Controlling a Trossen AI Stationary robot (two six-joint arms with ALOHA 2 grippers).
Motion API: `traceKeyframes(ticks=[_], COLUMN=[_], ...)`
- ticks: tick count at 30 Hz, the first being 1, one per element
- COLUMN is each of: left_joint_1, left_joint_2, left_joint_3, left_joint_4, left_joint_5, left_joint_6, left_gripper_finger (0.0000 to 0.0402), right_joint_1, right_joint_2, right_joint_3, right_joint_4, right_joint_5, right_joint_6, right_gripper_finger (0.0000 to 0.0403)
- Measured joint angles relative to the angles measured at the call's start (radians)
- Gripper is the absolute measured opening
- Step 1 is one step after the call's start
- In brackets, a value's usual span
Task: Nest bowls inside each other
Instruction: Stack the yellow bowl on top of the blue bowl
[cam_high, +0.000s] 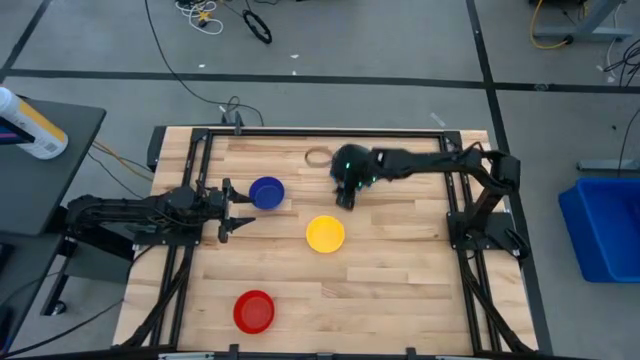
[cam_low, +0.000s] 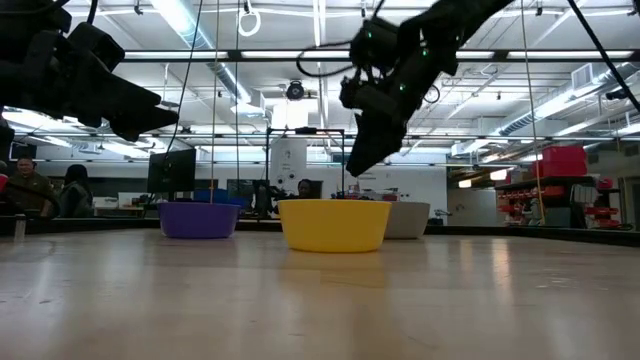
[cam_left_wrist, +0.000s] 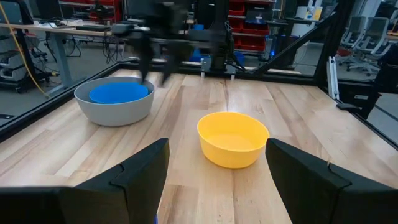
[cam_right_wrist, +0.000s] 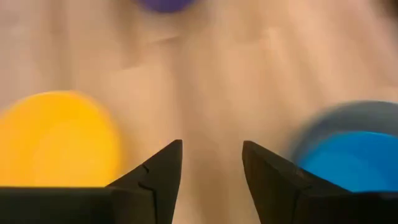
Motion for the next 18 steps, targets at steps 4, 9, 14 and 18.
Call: traceKeyframes(ticks=[4,9,14,18], left_joint_1=[0.0,0.0,0.0,0.0], left_joint_2=[0.0,0.0,0.0,0.0], left_joint_3=[0.0,0.0,0.0,0.0], left_joint_4=[0.0,0.0,0.0,0.0], left_joint_5=[0.0,0.0,0.0,0.0], left_joint_6=[0.0,0.001,0.0,0.0], left_gripper_finger=[0.0273,0.0273,0.0273,0.0273], right_joint_1=[0.108,0.177,0.183,0.181], right_joint_2=[0.0,0.0,0.033,0.074], right_joint_3=[0.001,0.001,0.001,0.0], right_joint_4=[-0.034,-0.045,-0.043,-0.045], right_joint_5=[-0.006,-0.005,-0.005,-0.005], right_joint_6=[0.067,0.128,0.154,0.158], right_gripper_finger=[0.0179,0.0178,0.018,0.0187])
